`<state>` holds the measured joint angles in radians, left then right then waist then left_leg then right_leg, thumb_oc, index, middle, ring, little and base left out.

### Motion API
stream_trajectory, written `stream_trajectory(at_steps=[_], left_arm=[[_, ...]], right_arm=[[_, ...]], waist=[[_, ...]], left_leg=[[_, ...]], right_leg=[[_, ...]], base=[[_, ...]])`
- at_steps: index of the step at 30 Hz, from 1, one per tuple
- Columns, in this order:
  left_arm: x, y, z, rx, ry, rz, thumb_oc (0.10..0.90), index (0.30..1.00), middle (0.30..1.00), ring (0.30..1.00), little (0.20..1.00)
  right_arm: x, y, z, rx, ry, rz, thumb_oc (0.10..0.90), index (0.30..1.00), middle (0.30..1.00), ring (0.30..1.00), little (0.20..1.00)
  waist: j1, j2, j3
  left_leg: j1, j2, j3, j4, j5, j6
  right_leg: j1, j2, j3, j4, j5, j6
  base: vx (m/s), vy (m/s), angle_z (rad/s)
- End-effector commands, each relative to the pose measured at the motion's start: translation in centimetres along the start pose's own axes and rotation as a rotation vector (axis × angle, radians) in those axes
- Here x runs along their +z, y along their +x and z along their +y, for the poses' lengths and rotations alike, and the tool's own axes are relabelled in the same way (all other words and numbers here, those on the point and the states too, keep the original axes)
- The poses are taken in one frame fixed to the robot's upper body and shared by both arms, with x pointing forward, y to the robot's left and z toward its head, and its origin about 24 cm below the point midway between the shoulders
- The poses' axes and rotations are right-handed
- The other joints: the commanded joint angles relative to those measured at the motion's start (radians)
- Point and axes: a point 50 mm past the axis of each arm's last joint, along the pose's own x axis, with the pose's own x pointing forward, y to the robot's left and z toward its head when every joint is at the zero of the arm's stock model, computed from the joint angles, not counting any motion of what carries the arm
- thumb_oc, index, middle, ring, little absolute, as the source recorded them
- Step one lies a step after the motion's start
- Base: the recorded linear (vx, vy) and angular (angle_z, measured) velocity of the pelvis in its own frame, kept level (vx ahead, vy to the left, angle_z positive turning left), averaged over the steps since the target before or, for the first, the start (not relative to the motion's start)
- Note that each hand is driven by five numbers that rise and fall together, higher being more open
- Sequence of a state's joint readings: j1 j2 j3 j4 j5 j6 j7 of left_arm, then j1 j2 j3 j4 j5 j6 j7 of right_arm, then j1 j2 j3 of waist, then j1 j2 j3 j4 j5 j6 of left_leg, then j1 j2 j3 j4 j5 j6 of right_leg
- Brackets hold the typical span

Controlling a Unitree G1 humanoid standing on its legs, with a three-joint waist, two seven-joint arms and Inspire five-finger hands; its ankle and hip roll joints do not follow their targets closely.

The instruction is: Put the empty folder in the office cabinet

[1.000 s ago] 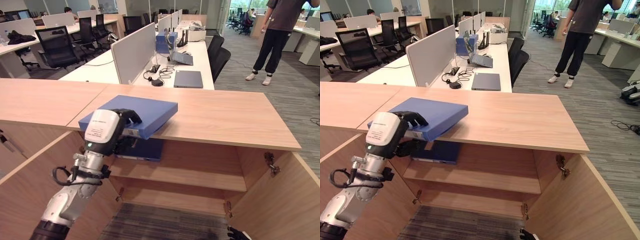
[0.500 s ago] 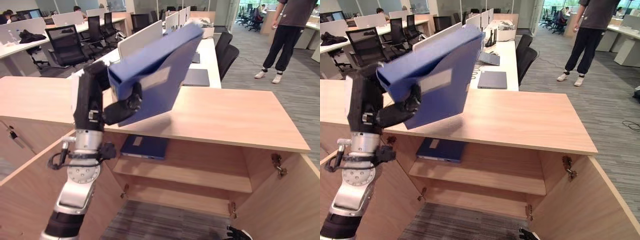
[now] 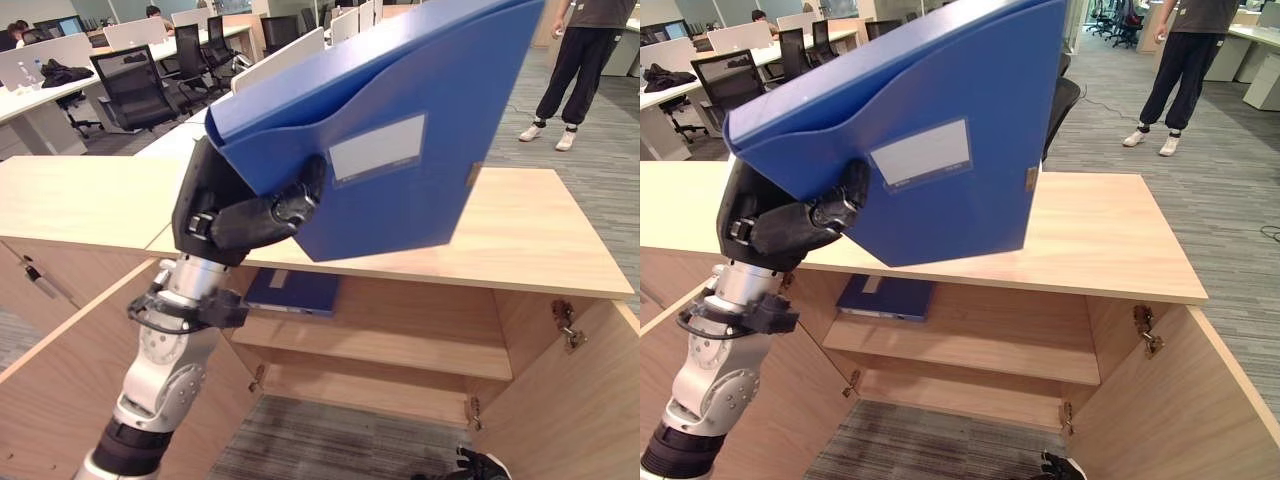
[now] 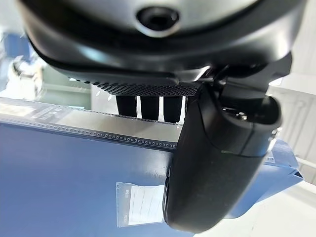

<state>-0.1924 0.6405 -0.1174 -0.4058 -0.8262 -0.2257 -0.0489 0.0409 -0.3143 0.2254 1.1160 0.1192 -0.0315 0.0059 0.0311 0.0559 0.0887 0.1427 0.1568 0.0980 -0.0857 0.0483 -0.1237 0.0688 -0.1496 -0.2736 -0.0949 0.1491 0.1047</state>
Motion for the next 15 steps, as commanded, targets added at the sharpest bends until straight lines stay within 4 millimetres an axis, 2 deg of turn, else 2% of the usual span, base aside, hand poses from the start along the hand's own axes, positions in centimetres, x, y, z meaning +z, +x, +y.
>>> stream_trajectory(at_steps=[1, 4, 5, 7, 10, 11, 15], left_arm=[[5.5, 2.9, -1.9, -0.184, -0.009, -0.266, 0.4, 0.3, 0.3, 0.3, 0.3], [5.0, 2.8, -1.5, -0.191, -0.015, -0.207, 0.4, 0.3, 0.3, 0.3, 0.3], [3.9, 2.5, -1.1, -0.196, -0.037, -0.1, 0.4, 0.3, 0.3, 0.3, 0.3], [3.7, 2.4, -1.0, -0.2, -0.023, -0.067, 0.4, 0.3, 0.3, 0.3, 0.3], [2.3, 1.8, -0.7, -0.206, 0.011, 0.047, 0.4, 0.3, 0.3, 0.3, 0.3], [1.3, 1.3, -0.6, -0.21, 0.017, 0.124, 0.4, 0.3, 0.3, 0.3, 0.3], [-0.2, 0.4, -0.6, -0.215, 0.011, 0.213, 0.4, 0.3, 0.3, 0.3, 0.3]], right_arm=[[3.6, 0.5, -1.3, -0.017, -0.094, -0.093, 0.8, 0.9, 0.9, 0.9, 0.9], [3.4, 0.5, -1.3, -0.014, -0.097, -0.089, 0.8, 0.9, 0.9, 0.9, 0.9], [3.4, 0.6, -1.3, -0.019, -0.109, -0.081, 0.8, 0.9, 0.9, 0.9, 0.9], [3.4, 0.6, -1.2, -0.016, -0.113, -0.079, 0.8, 0.9, 0.9, 0.9, 0.9], [3.7, 0.7, -1.2, -0.02, -0.128, -0.074, 0.8, 0.9, 0.9, 0.9, 0.9], [3.9, 0.7, -1.2, -0.02, -0.136, -0.075, 0.8, 0.9, 0.9, 0.9, 0.9], [4.2, 0.8, -1.0, -0.012, -0.14, -0.08, 0.8, 0.9, 0.9, 0.9, 0.9]], waist=[[0.007, -0.002, 0.029], [0.007, -0.001, 0.028], [0.008, 0.003, 0.028], [0.008, 0.003, 0.028], [0.01, 0.003, 0.029], [0.011, 0.004, 0.029], [0.013, 0.001, 0.031]], left_leg=[[0.055, 0.019, -0.004, -0.002, -0.056, -0.031], [0.054, 0.018, -0.003, -0.002, -0.055, -0.031], [0.053, 0.017, -0.004, -0.002, -0.053, -0.029], [0.052, 0.016, -0.004, -0.002, -0.052, -0.028], [0.051, 0.016, -0.005, -0.002, -0.05, -0.027], [0.051, 0.015, -0.004, -0.002, -0.049, -0.026], [0.047, 0.015, -0.003, -0.002, -0.047, -0.025]], right_leg=[[0.131, -0.06, -0.006, 0.056, -0.199, 0.086], [0.131, -0.06, -0.005, 0.055, -0.197, 0.086], [0.13, -0.059, -0.002, 0.056, -0.195, 0.086], [0.129, -0.059, -0.001, 0.057, -0.194, 0.086], [0.128, -0.061, 0.002, 0.057, -0.191, 0.087], [0.126, -0.062, 0.002, 0.056, -0.188, 0.088], [0.124, -0.063, 0.003, 0.052, -0.184, 0.088]], base=[[0.0, 0.0, 0.0], [-0.01, 0.0, 0.01], [-0.03, 0.001, 0.01], [-0.02, 0.0, 0.0], [0.0, 0.0, 0.0], [0.0, 0.0, 0.0], [-0.02, 0.001, -0.03]])
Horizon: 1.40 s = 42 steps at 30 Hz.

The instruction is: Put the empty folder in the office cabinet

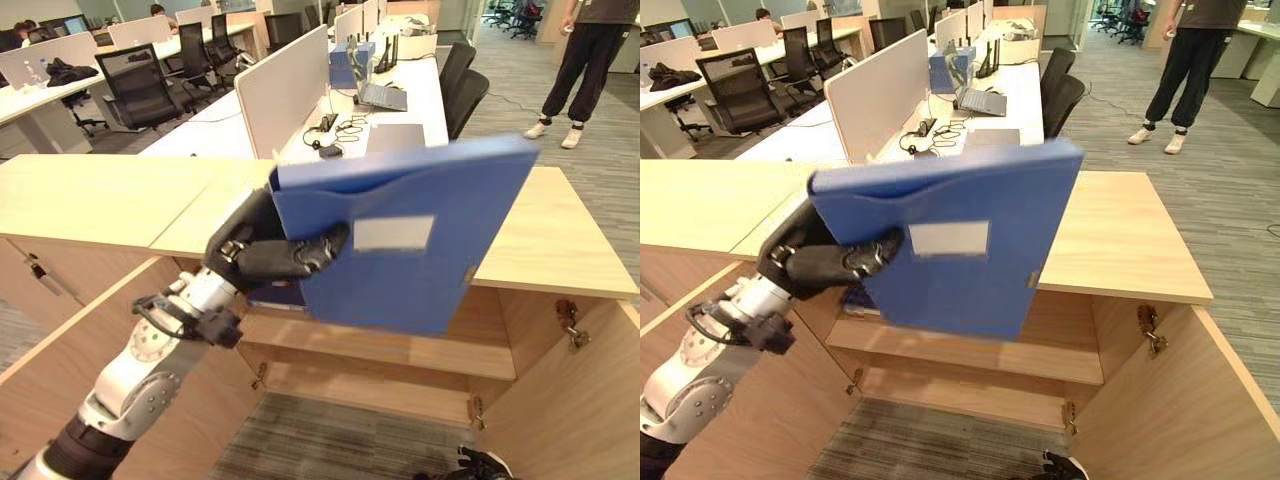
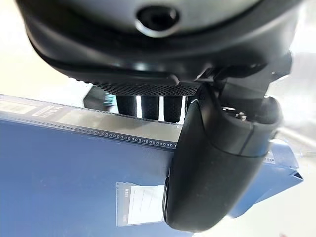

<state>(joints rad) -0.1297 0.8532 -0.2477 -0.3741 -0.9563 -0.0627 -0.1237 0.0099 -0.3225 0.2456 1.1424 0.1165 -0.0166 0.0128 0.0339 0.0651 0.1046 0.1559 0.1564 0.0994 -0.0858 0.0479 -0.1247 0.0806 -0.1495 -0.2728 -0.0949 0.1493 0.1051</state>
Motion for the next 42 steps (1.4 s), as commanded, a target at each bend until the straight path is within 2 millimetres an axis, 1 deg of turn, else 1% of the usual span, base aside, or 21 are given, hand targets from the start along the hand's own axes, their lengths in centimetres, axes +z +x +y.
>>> stream_trajectory(at_steps=[1, 2, 5, 6, 7, 9, 10, 11, 12, 13, 14, 17, 20, 23, 28, 31, 33, 34, 36, 37, 42], left_arm=[[4.2, 1.5, -0.7, -0.089, 0.089, -0.192, 0.4, 0.3, 0.3, 0.3, 0.3], [3.4, 1.2, -0.7, -0.076, 0.085, -0.159, 0.4, 0.3, 0.3, 0.3, 0.3], [3.1, 0.8, -0.4, -0.047, 0.088, -0.162, 0.4, 0.3, 0.3, 0.3, 0.3], [2.2, 0.3, 0.0, 0.018, 0.06, -0.165, 0.4, 0.3, 0.3, 0.3, 0.3], [2.2, 0.3, 0.0, 0.019, 0.06, -0.165, 0.4, 0.3, 0.3, 0.3, 0.3], [1.7, -0.5, 0.7, 0.09, 0.053, -0.172, 0.4, 0.3, 0.3, 0.3, 0.3], [1.7, -0.5, 0.7, 0.091, 0.052, -0.171, 0.4, 0.3, 0.3, 0.3, 0.3], [1.6, -1.2, 1.3, 0.141, 0.051, -0.18, 0.4, 0.3, 0.3, 0.3, 0.3], [1.6, -1.2, 1.3, 0.142, 0.051, -0.18, 0.4, 0.3, 0.3, 0.3, 0.3], [1.5, -1.8, 1.9, 0.187, 0.052, -0.186, 0.4, 0.3, 0.3, 0.3, 0.3], [1.5, -1.9, 1.9, 0.187, 0.052, -0.186, 0.4, 0.3, 0.3, 0.3, 0.3], [1.4, -2.6, 2.7, 0.233, 0.07, -0.184, 0.4, 0.3, 0.3, 0.3, 0.3], [0.8, -3.6, 3.6, 0.267, 0.111, -0.144, 0.4, 0.3, 0.3, 0.3, 0.3], [0.6, -3.9, 4.1, 0.276, 0.131, -0.123, 0.4, 0.3, 0.3, 0.3, 0.3], [0.9, -4.3, 4.4, 0.272, 0.176, -0.115, 0.4, 0.3, 0.3, 0.3, 0.3], [1.1, -4.4, 4.6, 0.254, 0.211, -0.108, 0.4, 0.3, 0.3, 0.3, 0.3], [1.1, -4.2, 4.6, 0.253, 0.215, -0.112, 0.4, 0.3, 0.3, 0.3, 0.3], [1.2, -4.0, 4.7, 0.248, 0.224, -0.115, 0.4, 0.3, 0.3, 0.3, 0.3], [1.2, -3.9, 4.7, 0.243, 0.223, -0.118, 0.4, 0.3, 0.3, 0.3, 0.3], [1.2, -3.7, 4.7, 0.229, 0.23, -0.122, 0.4, 0.3, 0.3, 0.3, 0.3], [1.2, -3.4, 4.4, 0.203, 0.238, -0.124, 0.4, 0.3, 0.3, 0.3, 0.3]], right_arm=[[3.7, 0.5, -0.8, -0.016, -0.113, -0.092, 0.8, 0.9, 0.9, 0.9, 0.9], [3.9, 0.5, -0.6, -0.011, -0.093, -0.098, 0.8, 0.9, 0.9, 0.9, 0.9], [4.3, 0.5, -0.3, -0.003, -0.04, -0.119, 0.8, 0.9, 0.9, 0.9, 0.9], [5.6, 0.4, -0.4, -0.009, 0.087, -0.185, 0.8, 0.9, 0.9, 0.9, 0.9], [5.6, 0.4, -0.5, -0.009, 0.087, -0.184, 0.8, 0.9, 0.9, 0.9, 0.9], [7.9, 0.1, -0.8, -0.013, 0.225, -0.293, 0.8, 0.9, 0.9, 0.9, 0.9], [7.9, 0.1, -0.8, -0.013, 0.225, -0.292, 0.8, 0.9, 0.9, 0.9, 0.9], [10.0, -0.5, -1.1, 0.0, 0.306, -0.396, 0.8, 0.9, 0.9, 0.9, 0.9], [10.0, -0.5, -1.1, 0.001, 0.306, -0.396, 0.8, 0.9, 0.9, 0.9, 0.9], [12.6, -1.5, -1.5, 0.03, 0.404, -0.527, 0.8, 0.9, 0.9, 0.9, 0.9], [12.5, -1.5, -1.5, 0.031, 0.404, -0.526, 0.8, 0.9, 0.9, 0.9, 0.9], [15.1, -3.0, -2.3, 0.09, 0.519, -0.676, 0.8, 0.9, 0.9, 0.9, 0.9], [17.4, -5.5, -3.7, 0.184, 0.495, -0.835, 0.8, 0.9, 0.9, 0.9, 0.9], [18.0, -6.7, -4.4, 0.235, 0.451, -0.893, 0.8, 0.9, 0.9, 0.9, 0.9], [18.3, -7.7, -5.8, 0.264, 0.346, -0.908, 0.8, 0.9, 0.9, 0.9, 0.9], [19.0, -9.3, -6.9, 0.335, 0.331, -0.972, 0.8, 0.9, 0.9, 0.9, 0.9], [19.3, -9.8, -7.0, 0.36, 0.327, -0.987, 0.8, 0.9, 0.9, 0.9, 0.9], [19.9, -10.8, -7.2, 0.414, 0.307, -1.025, 0.8, 0.9, 0.9, 0.9, 0.9], [19.9, -11.1, -7.4, 0.435, 0.301, -1.031, 0.8, 0.9, 0.9, 0.9, 0.9], [20.3, -12.0, -7.4, 0.494, 0.274, -1.05, 0.8, 0.9, 0.9, 0.9, 0.9], [21.4, -13.7, -7.0, 0.576, 0.223, -1.111, 0.8, 0.9, 0.9, 0.9, 0.9]], waist=[[0.011, -0.008, 0.015], [0.011, -0.01, 0.017], [0.011, -0.013, 0.017], [0.011, -0.016, 0.02], [0.011, -0.016, 0.019], [0.014, -0.018, 0.021], [0.014, -0.018, 0.021], [0.018, -0.021, 0.022], [0.018, -0.02, 0.021], [0.021, -0.023, 0.023], [0.021, -0.023, 0.023], [0.024, -0.028, 0.023], [0.024, -0.037, 0.022], [0.024, -0.041, 0.019], [0.028, -0.046, 0.02], [0.026, -0.05, 0.02], [0.024, -0.051, 0.02], [0.022, -0.053, 0.021], [0.02, -0.053, 0.02], [0.017, -0.055, 0.019], [0.012, -0.057, 0.015]], left_leg=[[0.034, 0.015, -0.004, -0.001, -0.046, -0.024], [0.033, 0.015, -0.003, -0.001, -0.046, -0.023], [0.033, 0.015, -0.002, -0.001, -0.047, -0.023], [0.034, 0.014, 0.003, -0.002, -0.049, -0.023], [0.035, 0.014, 0.004, -0.002, -0.05, -0.023], [0.035, 0.014, 0.012, -0.002, -0.052, -0.023], [0.036, 0.014, 0.013, -0.002, -0.052, -0.023], [0.039, 0.017, 0.022, -0.002, -0.054, -0.024], [0.04, 0.017, 0.023, -0.002, -0.054, -0.024], [0.041, 0.019, 0.032, -0.002, -0.054, -0.026], [0.042, 0.019, 0.033, -0.002, -0.054, -0.026], [0.043, 0.022, 0.039, -0.002, -0.053, -0.028], [0.041, 0.027, 0.042, -0.002, -0.048, -0.032], [0.041, 0.028, 0.044, -0.002, -0.046, -0.034], [0.036, 0.03, 0.044, -0.002, -0.044, -0.037], [0.029, 0.031, 0.038, -0.002, -0.041, -0.039], [0.025, 0.03, 0.035, -0.002, -0.04, -0.039], [0.02, 0.029, 0.03, -0.002, -0.039, -0.04], [0.017, 0.028, 0.026, -0.002, -0.038, -0.04], [0.016, 0.027, 0.022, -0.002, -0.038, -0.041], [0.015, 0.026, 0.014, -0.002, -0.042, -0.039]], right_leg=[[0.112, -0.063, 0.002, 0.052, -0.184, 0.088], [0.109, -0.063, 0.004, 0.051, -0.183, 0.088], [0.107, -0.064, 0.007, 0.05, -0.182, 0.089], [0.105, -0.065, 0.01, 0.047, -0.177, 0.09], [0.106, -0.065, 0.011, 0.047, -0.177, 0.09], [0.102, -0.064, 0.017, 0.039, -0.17, 0.091], [0.103, -0.064, 0.018, 0.038, -0.17, 0.091], [0.099, -0.064, 0.02, 0.038, -0.166, 0.093], [0.099, -0.064, 0.021, 0.038, -0.166, 0.093], [0.095, -0.064, 0.021, 0.037, -0.164, 0.094], [0.095, -0.064, 0.022, 0.037, -0.164, 0.094], [0.095, -0.061, 0.022, 0.035, -0.163, 0.095], [0.098, -0.06, 0.013, 0.035, -0.165, 0.093], [0.1, -0.058, 0.008, 0.031, -0.164, 0.094], [0.098, -0.057, 0.0, 0.029, -0.162, 0.095], [0.098, -0.056, -0.003, 0.028, -0.163, 0.096], [0.097, -0.056, -0.002, 0.027, -0.164, 0.095], [0.095, -0.056, 0.0, 0.027, -0.165, 0.097], [0.095, -0.056, 0.001, 0.027, -0.167, 0.097], [0.095, -0.056, 0.003, 0.029, -0.17, 0.096], [0.097, -0.057, 0.003, 0.04, -0.176, 0.094]], base=[[0.0, 0.0, 0.0], [-0.01, 0.01, -0.04], [0.0, 0.004, -0.03], [0.0, 0.0, 0.0], [0.0, 0.016, -0.03], [0.0, 0.016, -0.05], [0.01, 0.015, -0.1], [0.0, 0.008, -0.11], [0.0, 0.018, -0.14], [0.0, 0.011, -0.13], [0.0, 0.015, -0.14], [0.01, 0.005, -0.1], [0.02, 0.003, -0.07], [0.0, 0.0, 0.0], [0.0, 0.0, 0.0], [0.0, 0.0, 0.0], [0.0, -0.005, 0.05], [0.0, -0.008, 0.04], [0.0, -0.008, 0.06], [0.01, -0.004, 0.11], [0.02, -0.008, 0.13]])
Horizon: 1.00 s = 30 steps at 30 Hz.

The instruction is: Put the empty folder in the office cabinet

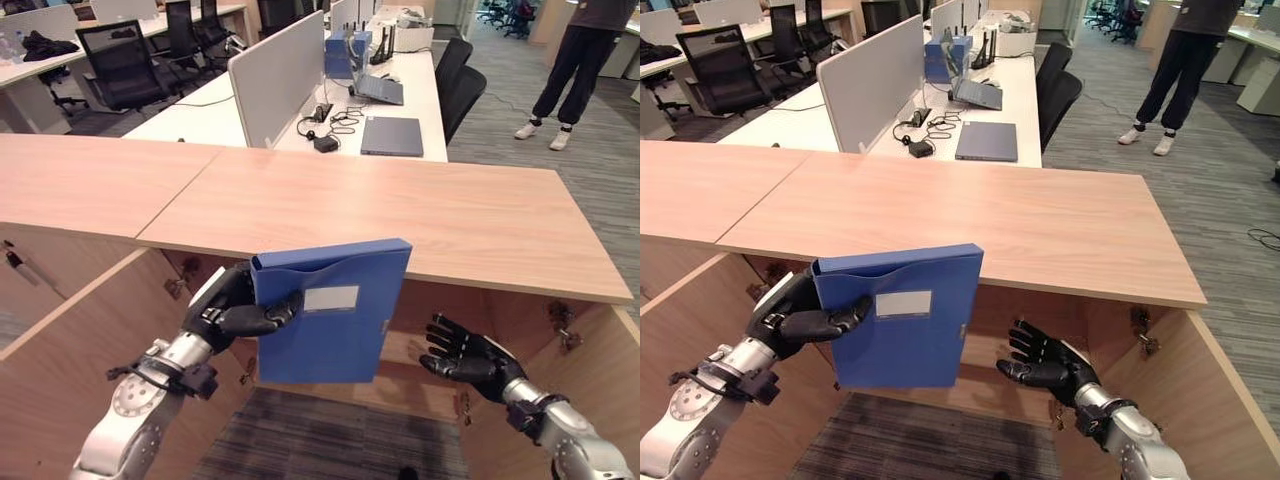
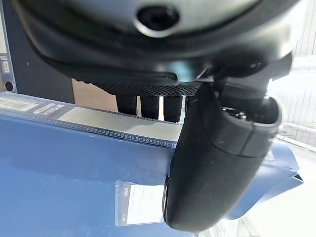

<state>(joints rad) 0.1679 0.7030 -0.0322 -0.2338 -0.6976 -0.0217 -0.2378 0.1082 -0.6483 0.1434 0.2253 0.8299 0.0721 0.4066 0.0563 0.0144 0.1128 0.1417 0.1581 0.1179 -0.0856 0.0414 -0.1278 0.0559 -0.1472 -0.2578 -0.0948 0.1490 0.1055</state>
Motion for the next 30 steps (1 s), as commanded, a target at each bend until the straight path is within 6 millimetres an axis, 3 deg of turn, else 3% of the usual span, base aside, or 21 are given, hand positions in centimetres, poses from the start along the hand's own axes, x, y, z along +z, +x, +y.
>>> stream_trajectory(at_steps=[1, 5, 15, 21, 30], left_arm=[[7.0, 2.1, 1.0, -0.012, 0.122, -0.365, 0.4, 0.3, 0.3, 0.3, 0.3], [7.1, 2.2, 0.7, -0.019, 0.114, -0.373, 0.4, 0.3, 0.3, 0.3, 0.3], [6.6, 3.2, -1.9, -0.121, 0.044, -0.397, 0.4, 0.3, 0.3, 0.3, 0.3], [6.4, 4.1, -3.8, -0.188, 0.001, -0.417, 0.4, 0.3, 0.3, 0.3, 0.3], [6.3, 5.1, -5.7, -0.254, -0.053, -0.436, 0.4, 0.3, 0.3, 0.3, 0.3]], right_arm=[[7.9, 1.7, 2.5, 0.195, -0.117, -0.27, 0.8, 0.9, 0.9, 0.9, 0.9], [8.6, 2.1, 3.6, 0.237, -0.118, -0.308, 0.8, 0.9, 0.9, 0.9, 0.9], [10.4, 4.1, 8.8, 0.441, -0.114, -0.425, 0.8, 0.9, 0.9, 0.9, 0.9], [10.4, 5.2, 12.3, 0.571, -0.086, -0.456, 0.8, 0.9, 0.9, 0.9, 0.9], [10.1, 6.0, 14.8, 0.646, -0.057, -0.473, 0.8, 0.9, 0.9, 0.9, 0.9]], waist=[[-0.011, -0.006, 0.006], [-0.011, -0.006, 0.004], [-0.008, -0.003, 0.0], [-0.004, -0.004, -0.001], [-0.002, -0.007, -0.001]], left_leg=[[0.031, 0.025, -0.004, -0.002, -0.036, -0.036], [0.033, 0.024, -0.005, -0.002, -0.039, -0.034], [0.038, 0.025, -0.008, -0.002, -0.043, -0.028], [0.038, 0.025, -0.01, -0.002, -0.045, -0.025], [0.038, 0.025, -0.012, -0.002, -0.047, -0.023]], right_leg=[[0.121, -0.06, -0.012, 0.042, -0.177, 0.094], [0.121, -0.06, -0.01, 0.046, -0.18, 0.092], [0.123, -0.059, -0.004, 0.046, -0.187, 0.087], [0.123, -0.06, -0.001, 0.049, -0.19, 0.084], [0.127, -0.059, 0.001, 0.048, -0.192, 0.079]], base=[[0.02, -0.009, 0.05], [0.0, -0.002, 0.01], [0.0, 0.0, 0.0], [0.0, 0.0, 0.0], [0.0, 0.0, 0.0]])
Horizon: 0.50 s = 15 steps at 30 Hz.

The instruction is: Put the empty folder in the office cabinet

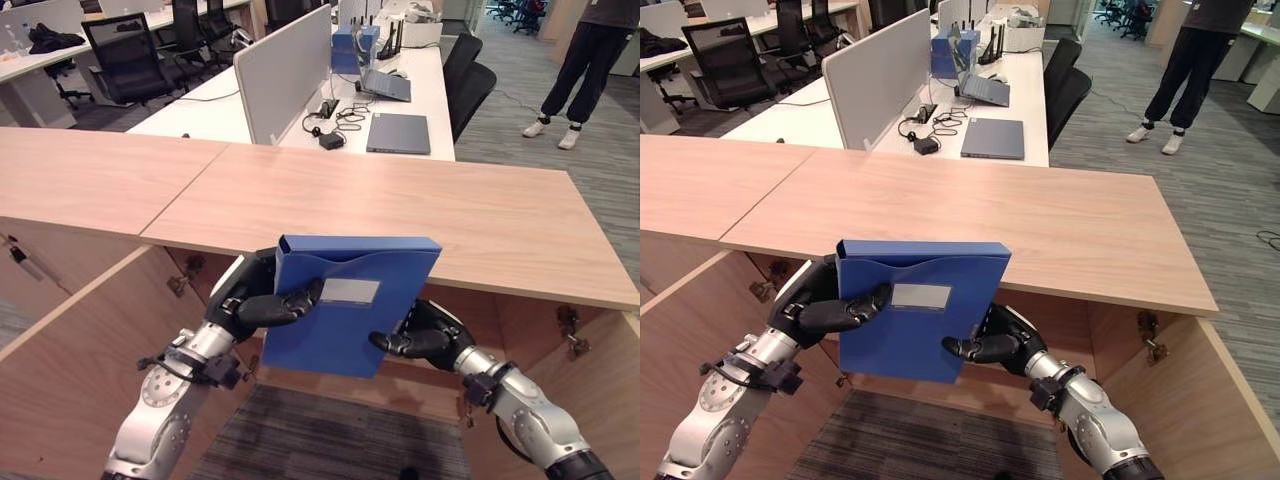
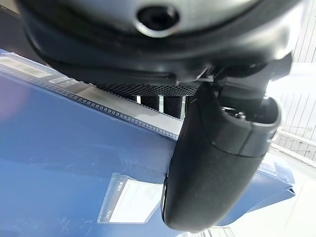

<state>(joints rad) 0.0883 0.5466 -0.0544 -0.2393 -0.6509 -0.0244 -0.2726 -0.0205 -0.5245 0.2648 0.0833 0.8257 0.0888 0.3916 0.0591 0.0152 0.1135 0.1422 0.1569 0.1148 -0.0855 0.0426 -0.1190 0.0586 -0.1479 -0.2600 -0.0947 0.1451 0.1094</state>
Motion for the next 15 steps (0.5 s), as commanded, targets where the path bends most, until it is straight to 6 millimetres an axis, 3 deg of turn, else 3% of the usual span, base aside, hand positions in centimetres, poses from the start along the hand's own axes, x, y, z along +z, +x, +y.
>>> stream_trajectory(at_steps=[1, 10, 15], left_arm=[[5.1, 4.0, -4.0, -0.226, -0.008, -0.311, 0.4, 0.3, 0.3, 0.3, 0.3], [3.8, 4.2, -5.7, -0.316, -0.166, -0.256, 0.4, 0.3, 0.3, 0.3, 0.3], [3.1, 4.0, -6.0, -0.333, -0.256, -0.224, 0.4, 0.3, 0.3, 0.3, 0.3]], right_arm=[[7.1, 4.8, 7.4, 0.399, -0.074, -0.333, 0.8, 0.9, 0.9, 0.9, 0.9], [5.8, 5.9, 8.5, 0.434, -0.007, -0.297, 0.8, 0.9, 0.9, 0.9, 0.9], [6.6, 6.3, 9.8, 0.476, 0.062, -0.36, 0.8, 0.9, 0.9, 0.9, 0.9]], waist=[[-0.006, -0.01, -0.002], [-0.004, -0.009, 0.0], [-0.004, -0.008, 0.002]], left_leg=[[0.038, 0.027, -0.008, -0.002, -0.048, -0.031], [0.037, 0.026, -0.009, -0.002, -0.047, -0.029], [0.036, 0.027, -0.01, -0.002, -0.045, -0.029]], right_leg=[[0.123, -0.058, 0.004, 0.049, -0.188, 0.075], [0.123, -0.056, 0.002, 0.051, -0.187, 0.073], [0.121, -0.056, 0.004, 0.05, -0.185, 0.073]], base=[[0.0, 0.0, 0.0], [0.0, 0.0, 0.0], [0.0, 0.0, 0.0]])
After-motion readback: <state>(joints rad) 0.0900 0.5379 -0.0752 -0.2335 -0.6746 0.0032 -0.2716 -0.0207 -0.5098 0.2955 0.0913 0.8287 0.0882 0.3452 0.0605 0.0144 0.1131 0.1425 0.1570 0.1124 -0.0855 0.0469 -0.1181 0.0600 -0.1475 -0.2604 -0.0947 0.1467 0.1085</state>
